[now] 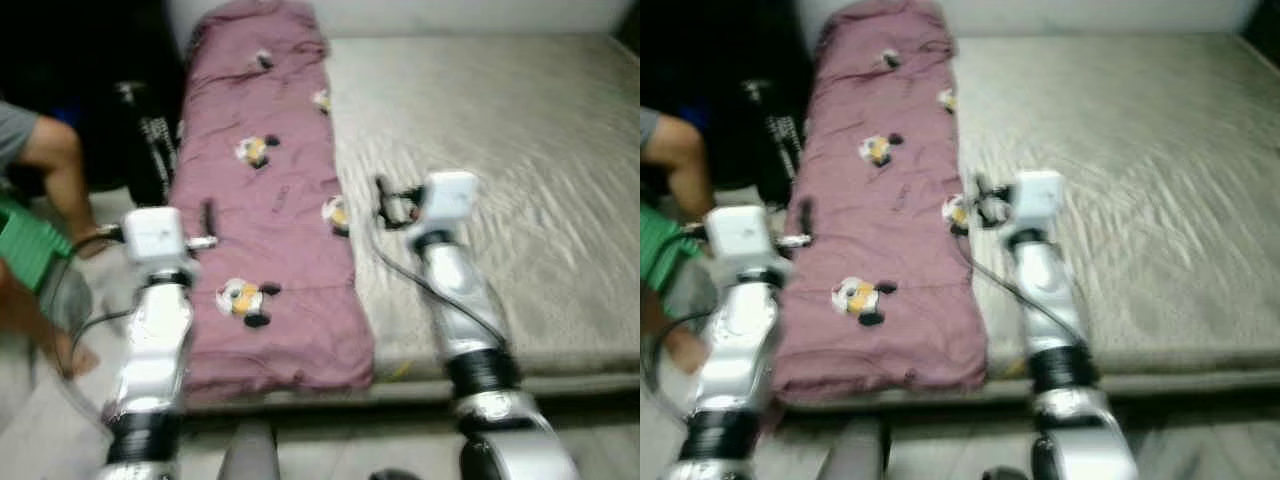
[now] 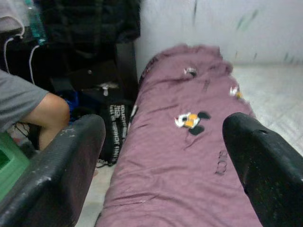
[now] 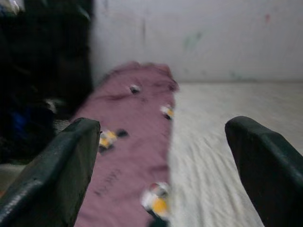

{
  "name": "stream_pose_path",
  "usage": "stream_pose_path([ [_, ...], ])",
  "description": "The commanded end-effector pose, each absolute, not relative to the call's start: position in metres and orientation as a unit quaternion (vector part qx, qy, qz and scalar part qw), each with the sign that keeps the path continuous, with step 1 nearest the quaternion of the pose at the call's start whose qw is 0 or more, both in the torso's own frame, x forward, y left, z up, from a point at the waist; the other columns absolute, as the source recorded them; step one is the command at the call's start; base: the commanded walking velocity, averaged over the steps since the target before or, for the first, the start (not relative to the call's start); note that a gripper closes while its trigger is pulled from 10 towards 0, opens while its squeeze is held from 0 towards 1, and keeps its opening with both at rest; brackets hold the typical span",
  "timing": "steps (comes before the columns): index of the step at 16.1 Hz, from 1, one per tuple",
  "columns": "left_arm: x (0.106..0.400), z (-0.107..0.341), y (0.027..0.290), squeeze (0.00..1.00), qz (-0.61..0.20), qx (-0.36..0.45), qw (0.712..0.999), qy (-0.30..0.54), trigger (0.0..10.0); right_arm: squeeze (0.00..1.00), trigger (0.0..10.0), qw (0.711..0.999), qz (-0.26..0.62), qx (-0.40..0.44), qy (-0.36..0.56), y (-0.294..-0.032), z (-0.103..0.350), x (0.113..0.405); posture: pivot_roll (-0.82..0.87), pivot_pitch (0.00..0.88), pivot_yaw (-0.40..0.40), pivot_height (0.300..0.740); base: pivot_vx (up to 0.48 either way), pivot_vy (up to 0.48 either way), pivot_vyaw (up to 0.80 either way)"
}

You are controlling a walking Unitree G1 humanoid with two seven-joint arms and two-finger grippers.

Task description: Clean up the room

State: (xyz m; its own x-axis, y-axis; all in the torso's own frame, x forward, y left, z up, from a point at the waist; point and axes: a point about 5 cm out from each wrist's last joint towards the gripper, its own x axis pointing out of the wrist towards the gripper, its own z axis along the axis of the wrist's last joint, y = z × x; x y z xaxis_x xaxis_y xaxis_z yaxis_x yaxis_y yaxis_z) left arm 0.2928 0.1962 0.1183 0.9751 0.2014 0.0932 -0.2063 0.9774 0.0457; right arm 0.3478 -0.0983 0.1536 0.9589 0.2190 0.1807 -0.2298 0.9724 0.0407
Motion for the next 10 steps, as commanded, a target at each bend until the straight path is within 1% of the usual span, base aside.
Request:
stream_pose_path([
  [1,0.3,0.1207,0.1725,0.0,0.067,0.023,0.997,-0.044,10.0,0.0,10.0,0.995,0.071,0.022,-0.074,-0.1282,0.1432,0.3457,-0.03,0.0,0.007,0.74,0.0,0.0,0.0],
  [10,0.3016,0.1202,0.1711,0.0,0.064,0.02,0.997,-0.04,10.0,0.0,10.0,0.995,0.075,0.021,-0.07,-0.1281,0.1408,0.3448,-0.03,0.0,0.005,0.74,0.0,0.0,0.0],
])
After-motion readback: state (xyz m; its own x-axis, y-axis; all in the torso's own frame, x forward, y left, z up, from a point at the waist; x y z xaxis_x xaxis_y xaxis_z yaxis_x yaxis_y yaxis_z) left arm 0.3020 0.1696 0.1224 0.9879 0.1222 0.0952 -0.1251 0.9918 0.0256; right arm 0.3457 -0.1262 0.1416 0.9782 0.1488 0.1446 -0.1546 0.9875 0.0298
